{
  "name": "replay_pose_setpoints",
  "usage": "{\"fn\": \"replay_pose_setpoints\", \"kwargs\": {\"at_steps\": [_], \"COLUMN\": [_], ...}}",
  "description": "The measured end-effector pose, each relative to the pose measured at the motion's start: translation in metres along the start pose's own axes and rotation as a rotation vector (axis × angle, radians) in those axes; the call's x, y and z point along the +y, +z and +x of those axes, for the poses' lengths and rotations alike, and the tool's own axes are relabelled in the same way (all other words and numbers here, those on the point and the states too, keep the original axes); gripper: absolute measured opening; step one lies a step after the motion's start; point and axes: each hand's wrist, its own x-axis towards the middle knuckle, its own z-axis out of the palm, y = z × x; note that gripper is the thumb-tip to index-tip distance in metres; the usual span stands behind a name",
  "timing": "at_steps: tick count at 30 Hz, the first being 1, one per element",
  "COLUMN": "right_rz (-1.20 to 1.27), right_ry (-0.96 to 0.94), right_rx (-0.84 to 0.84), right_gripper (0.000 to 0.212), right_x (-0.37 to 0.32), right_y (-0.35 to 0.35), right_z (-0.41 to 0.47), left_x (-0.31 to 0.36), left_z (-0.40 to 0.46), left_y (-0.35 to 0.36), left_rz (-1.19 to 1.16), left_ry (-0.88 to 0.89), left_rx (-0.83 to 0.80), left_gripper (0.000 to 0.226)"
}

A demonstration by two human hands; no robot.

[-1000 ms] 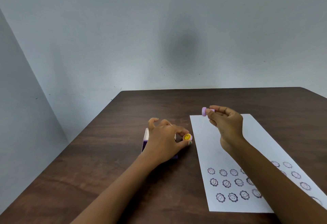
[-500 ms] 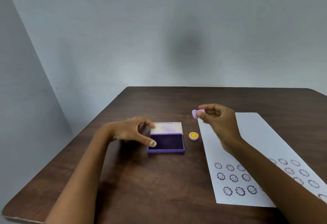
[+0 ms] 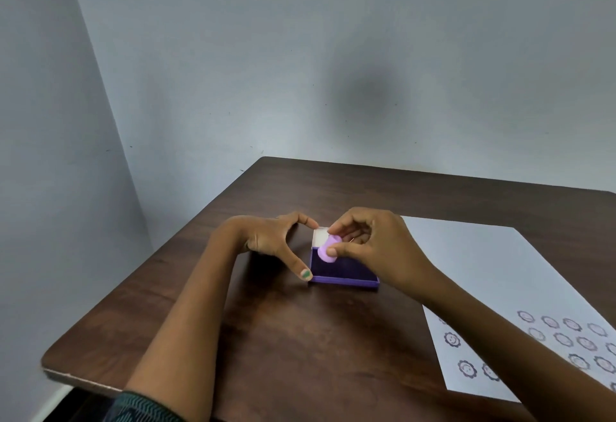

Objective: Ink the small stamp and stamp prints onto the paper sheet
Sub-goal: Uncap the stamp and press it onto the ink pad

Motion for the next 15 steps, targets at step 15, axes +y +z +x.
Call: {"fn": "replay_pose_setpoints", "kwargs": {"at_steps": [15], "right_rz": [-0.134], "right_ry": [-0.093], "right_rx": [0.001], "right_gripper": [0.024], "right_x": [0.005], "right_y": [0.019], "right_z": [-0.005], "left_x": [0.001], "left_z": [0.002], "left_y": [-0.002], "left_rz": [0.034], "left_ry": [-0.022], "left_rx": [-0.014], "left_gripper": [0.090]}}
